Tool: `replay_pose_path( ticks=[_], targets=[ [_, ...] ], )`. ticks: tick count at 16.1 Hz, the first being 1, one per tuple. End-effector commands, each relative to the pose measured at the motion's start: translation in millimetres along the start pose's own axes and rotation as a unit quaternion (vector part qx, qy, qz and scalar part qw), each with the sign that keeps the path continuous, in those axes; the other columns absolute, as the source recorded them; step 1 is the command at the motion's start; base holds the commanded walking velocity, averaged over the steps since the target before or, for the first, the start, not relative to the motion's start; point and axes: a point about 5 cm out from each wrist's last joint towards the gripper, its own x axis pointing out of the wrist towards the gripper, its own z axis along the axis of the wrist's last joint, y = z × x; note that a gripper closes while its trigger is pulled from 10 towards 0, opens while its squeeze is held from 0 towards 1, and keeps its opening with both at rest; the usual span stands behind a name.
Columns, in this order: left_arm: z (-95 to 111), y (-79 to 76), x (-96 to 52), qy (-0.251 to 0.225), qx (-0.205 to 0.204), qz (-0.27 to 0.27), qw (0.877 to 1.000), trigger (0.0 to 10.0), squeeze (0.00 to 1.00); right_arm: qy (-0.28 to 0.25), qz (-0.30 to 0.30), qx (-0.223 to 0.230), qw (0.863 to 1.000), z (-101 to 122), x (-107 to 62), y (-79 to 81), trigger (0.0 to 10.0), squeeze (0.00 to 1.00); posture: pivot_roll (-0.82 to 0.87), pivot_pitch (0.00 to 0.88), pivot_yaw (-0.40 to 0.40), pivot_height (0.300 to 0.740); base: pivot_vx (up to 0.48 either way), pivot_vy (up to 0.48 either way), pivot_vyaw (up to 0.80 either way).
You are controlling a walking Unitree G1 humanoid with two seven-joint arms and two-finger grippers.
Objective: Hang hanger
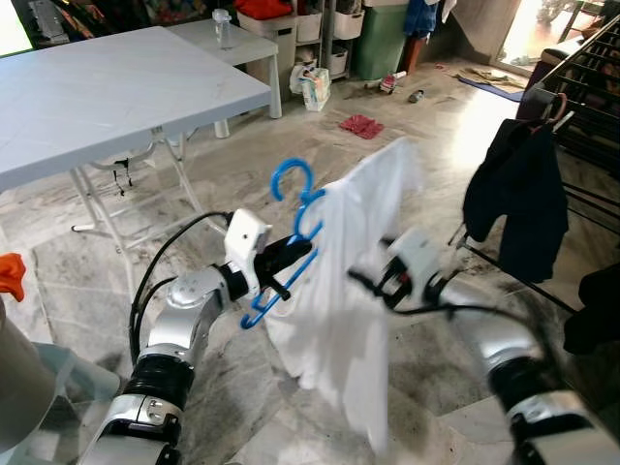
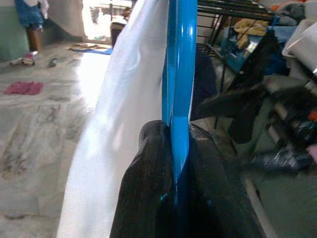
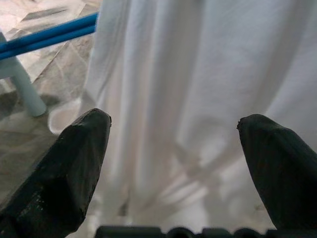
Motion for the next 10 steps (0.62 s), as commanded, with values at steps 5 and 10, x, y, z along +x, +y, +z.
replay_pose_path(
  ticks=[5, 10],
  targets=[
    [15, -21.7, 8.2, -0.024, -0.003, -0.060, 0.998, 0.0, 0.00, -0.026, -0.122, 0.012, 0.992, 17, 13.1, -13.7, 7.8, 0.00, -0.02, 0.000, -0.024, 0.740, 0.000, 0.000, 0.00],
    [18, -34.7, 5.9, -0.024, -0.017, -0.095, 0.995, 0.0, 0.00, -0.038, -0.177, 0.025, 0.983, 29, 23.5, -19.5, 0.0, 0.00, -0.01, 0.000, -0.041, 0.740, 0.000, 0.000, 0.00]
  ],
)
